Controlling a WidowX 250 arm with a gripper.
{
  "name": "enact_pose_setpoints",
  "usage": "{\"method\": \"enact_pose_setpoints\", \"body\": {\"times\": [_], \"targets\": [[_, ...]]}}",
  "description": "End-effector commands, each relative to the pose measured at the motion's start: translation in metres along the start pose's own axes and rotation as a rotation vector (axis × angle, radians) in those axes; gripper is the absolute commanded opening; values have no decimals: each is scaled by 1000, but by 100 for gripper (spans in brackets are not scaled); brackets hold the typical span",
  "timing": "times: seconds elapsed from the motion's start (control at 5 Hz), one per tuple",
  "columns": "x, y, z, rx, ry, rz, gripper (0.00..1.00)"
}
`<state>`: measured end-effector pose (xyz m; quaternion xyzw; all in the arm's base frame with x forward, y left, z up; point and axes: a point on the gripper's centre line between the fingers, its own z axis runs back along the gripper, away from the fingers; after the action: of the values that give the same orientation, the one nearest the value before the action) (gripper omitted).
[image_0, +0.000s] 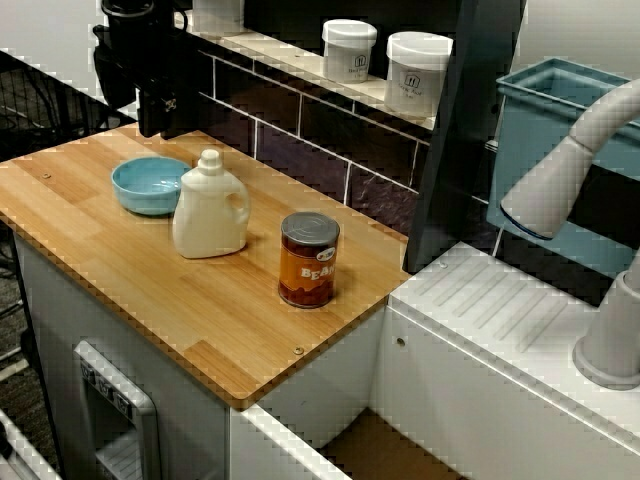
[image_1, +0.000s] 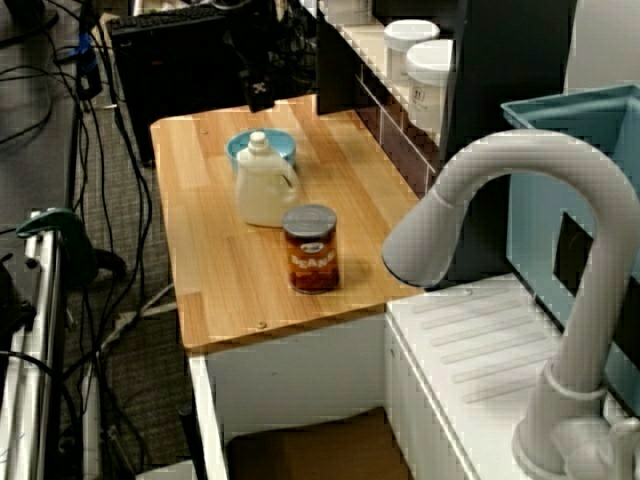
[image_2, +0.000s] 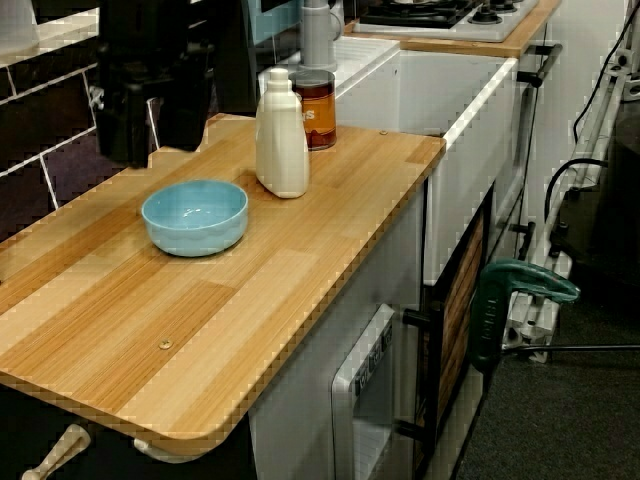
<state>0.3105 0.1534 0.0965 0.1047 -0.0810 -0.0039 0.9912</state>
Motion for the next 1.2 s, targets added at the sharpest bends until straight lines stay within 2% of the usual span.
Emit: {"method": "enact_pose_setpoints", "body": {"times": [0.0,0.4,1.0], "targets": [[8,9,0,-50,11,-19,100],[-2,3,-11,-138,42,-87,100],[-12,-4,-36,-88,72,-112,100]]}}
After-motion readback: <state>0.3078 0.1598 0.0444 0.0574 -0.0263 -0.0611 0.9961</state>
